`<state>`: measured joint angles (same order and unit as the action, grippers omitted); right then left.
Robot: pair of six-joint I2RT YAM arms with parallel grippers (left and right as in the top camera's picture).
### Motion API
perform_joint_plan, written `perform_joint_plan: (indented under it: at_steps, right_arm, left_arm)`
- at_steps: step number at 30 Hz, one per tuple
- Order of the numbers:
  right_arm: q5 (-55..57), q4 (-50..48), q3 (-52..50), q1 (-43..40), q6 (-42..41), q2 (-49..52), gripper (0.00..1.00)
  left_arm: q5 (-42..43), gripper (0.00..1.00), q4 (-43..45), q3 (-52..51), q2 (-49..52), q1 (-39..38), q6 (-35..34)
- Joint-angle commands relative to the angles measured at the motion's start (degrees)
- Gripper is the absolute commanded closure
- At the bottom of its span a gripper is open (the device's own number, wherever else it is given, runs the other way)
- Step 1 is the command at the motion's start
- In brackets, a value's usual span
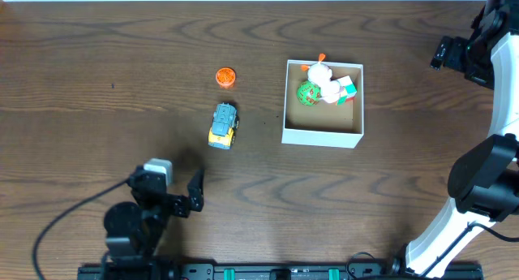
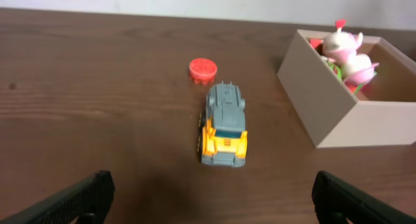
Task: Pack container
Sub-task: 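Move the left gripper forward toward the yellow toy truck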
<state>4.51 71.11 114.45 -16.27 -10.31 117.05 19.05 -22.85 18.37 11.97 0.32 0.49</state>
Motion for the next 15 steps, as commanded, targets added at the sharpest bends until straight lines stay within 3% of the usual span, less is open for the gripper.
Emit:
perform_joint_plan:
  at_steps: [1, 6, 10, 12, 15]
  right_arm:
    - [-0.04, 0.04, -0.31, -0.37, -1.03, 0.24, 0.01]
    - [-0.04, 0.04, -0.31, -0.37, -1.01, 0.24, 0.01]
    - [-0.04, 0.04, -0.31, -0.37, -1.03, 0.24, 0.01]
    - [-0.04, 0.04, -0.31, -0.37, -1.03, 0.24, 0.01]
    - [-0.04, 0.04, -0.31, -0.37, -1.01, 0.24, 0.01]
  left_arm:
    - [-2.23, 0.02, -2.71, 10.95, 8.9, 0.09, 2.4]
    - [-1.51, 0.02, -13.11, 27.36, 26.29, 0.11, 2.21]
    - [5.2, 0.02, -11.41, 32.35, 34.05, -0.46, 0.85]
    - [0.5, 0.02, -12.55, 35.39, 37.51, -2.36, 1.07]
    - [-13.09, 0.02, -18.1, 41.44, 44.17, -7.28, 0.44]
